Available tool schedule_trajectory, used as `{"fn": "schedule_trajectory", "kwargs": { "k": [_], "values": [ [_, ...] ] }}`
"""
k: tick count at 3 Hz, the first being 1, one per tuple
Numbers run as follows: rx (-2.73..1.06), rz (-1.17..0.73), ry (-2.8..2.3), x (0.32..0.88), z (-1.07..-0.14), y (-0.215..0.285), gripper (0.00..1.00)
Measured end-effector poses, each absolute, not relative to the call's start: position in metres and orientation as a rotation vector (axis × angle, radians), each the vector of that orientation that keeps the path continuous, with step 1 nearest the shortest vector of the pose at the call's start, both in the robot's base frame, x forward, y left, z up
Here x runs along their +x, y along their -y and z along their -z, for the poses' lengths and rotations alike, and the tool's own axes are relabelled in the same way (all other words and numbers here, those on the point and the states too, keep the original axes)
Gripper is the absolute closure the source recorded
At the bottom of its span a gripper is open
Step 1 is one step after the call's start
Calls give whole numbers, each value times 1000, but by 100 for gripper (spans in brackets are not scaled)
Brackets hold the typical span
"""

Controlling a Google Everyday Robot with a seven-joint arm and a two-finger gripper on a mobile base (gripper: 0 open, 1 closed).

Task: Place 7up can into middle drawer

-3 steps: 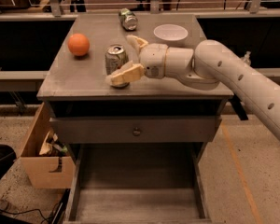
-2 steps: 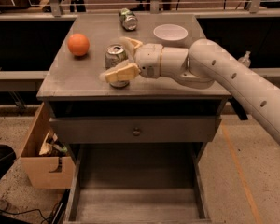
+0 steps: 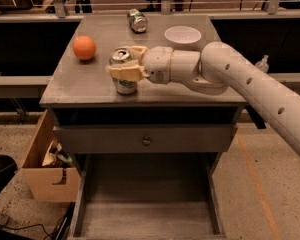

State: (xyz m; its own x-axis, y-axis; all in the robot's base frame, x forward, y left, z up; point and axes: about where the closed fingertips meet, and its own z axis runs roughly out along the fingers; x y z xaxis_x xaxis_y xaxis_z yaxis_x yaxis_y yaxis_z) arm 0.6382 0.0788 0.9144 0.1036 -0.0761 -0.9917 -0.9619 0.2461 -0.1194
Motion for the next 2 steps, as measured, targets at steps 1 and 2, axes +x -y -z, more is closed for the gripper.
{"fn": "schedule_trajectory", "kwargs": {
  "k": [1,2],
  "values": [
    [-1120,-914,-1277,637,-915,-82,84],
    [-1123,-918,-1275,636,-915,-84,100]
  ]
}}
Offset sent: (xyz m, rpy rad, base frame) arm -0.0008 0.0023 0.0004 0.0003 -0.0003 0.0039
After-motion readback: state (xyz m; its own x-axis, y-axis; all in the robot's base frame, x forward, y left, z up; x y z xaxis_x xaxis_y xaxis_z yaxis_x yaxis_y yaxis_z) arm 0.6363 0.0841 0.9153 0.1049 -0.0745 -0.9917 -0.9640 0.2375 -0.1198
